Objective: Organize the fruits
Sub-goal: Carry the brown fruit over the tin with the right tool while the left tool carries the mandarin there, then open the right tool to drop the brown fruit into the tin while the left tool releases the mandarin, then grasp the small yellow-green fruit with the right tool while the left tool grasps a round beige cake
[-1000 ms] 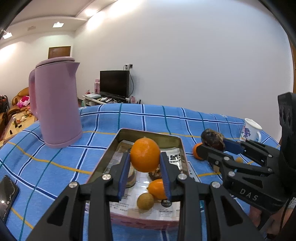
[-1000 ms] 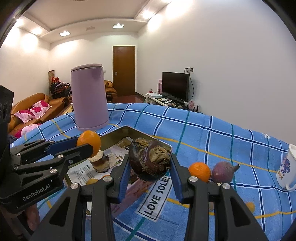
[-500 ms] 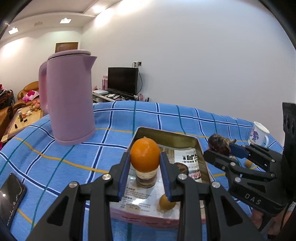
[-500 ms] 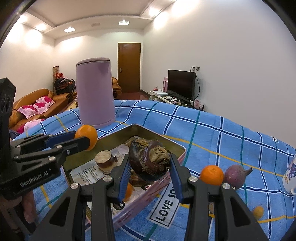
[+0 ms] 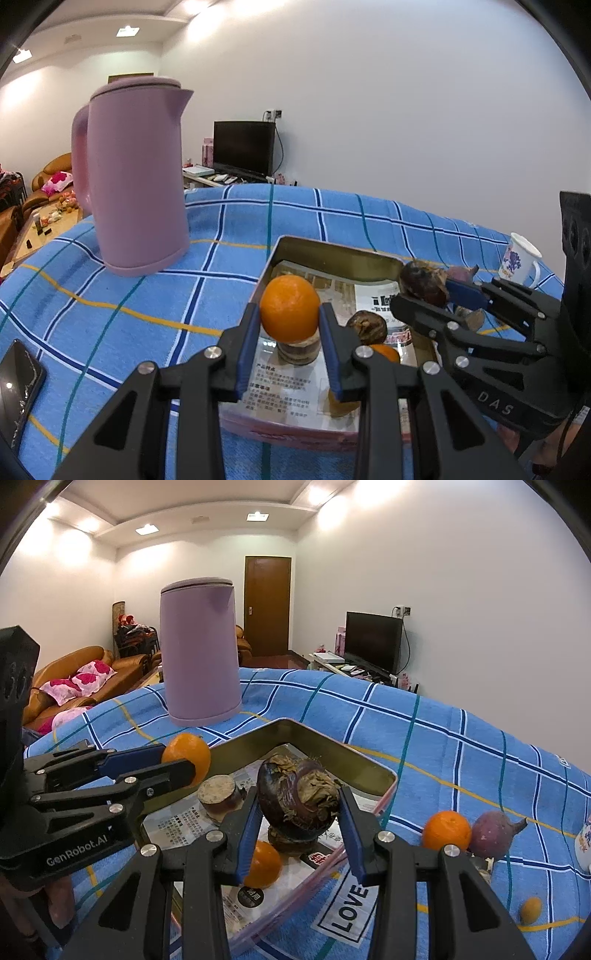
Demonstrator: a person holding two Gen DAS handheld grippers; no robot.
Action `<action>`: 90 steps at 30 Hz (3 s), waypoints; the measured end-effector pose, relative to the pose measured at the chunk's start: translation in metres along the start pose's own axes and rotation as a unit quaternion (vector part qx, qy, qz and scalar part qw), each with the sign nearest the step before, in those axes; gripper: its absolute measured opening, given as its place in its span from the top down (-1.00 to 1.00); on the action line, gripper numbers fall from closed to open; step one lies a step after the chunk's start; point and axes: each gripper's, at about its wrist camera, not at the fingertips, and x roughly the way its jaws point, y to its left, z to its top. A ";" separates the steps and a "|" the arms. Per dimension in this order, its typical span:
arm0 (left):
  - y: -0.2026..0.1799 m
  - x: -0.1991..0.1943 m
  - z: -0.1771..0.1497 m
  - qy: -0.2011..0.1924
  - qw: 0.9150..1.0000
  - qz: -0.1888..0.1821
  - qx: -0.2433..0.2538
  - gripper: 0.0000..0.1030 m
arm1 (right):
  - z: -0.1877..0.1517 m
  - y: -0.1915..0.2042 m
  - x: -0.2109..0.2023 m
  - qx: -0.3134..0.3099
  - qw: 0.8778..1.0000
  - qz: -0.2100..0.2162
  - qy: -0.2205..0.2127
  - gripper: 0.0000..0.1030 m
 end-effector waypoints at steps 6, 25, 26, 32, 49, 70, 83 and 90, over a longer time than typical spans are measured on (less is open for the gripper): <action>-0.002 0.005 0.000 0.008 1.000 -0.003 0.006 0.34 | -0.001 0.003 0.006 -0.004 1.000 0.003 0.007 0.17; -0.001 0.013 -0.001 0.033 0.999 -0.010 0.003 0.29 | -0.001 0.006 0.010 -0.014 0.999 0.022 0.026 0.17; -0.002 0.013 -0.001 0.031 0.999 -0.008 0.004 0.29 | -0.002 0.006 0.010 -0.014 0.999 0.025 0.027 0.17; -0.003 0.012 -0.002 0.030 1.000 -0.002 0.006 0.24 | -0.002 0.002 0.009 -0.006 0.999 0.028 0.025 0.04; -0.014 -0.008 0.004 -0.005 1.000 0.018 0.002 -0.95 | -0.008 -0.029 -0.026 0.037 0.999 -0.007 -0.018 -0.20; -0.149 0.013 0.014 0.022 0.992 -0.059 0.114 -0.96 | -0.060 -0.181 -0.073 0.183 0.968 -0.172 0.032 -0.20; -0.186 0.052 0.007 0.071 0.988 -0.078 0.116 -0.82 | -0.077 -0.200 -0.044 0.214 0.961 -0.127 0.123 0.05; -0.194 0.064 0.005 0.089 0.986 -0.090 0.112 -0.73 | -0.081 -0.205 -0.037 0.226 0.957 -0.109 0.144 0.36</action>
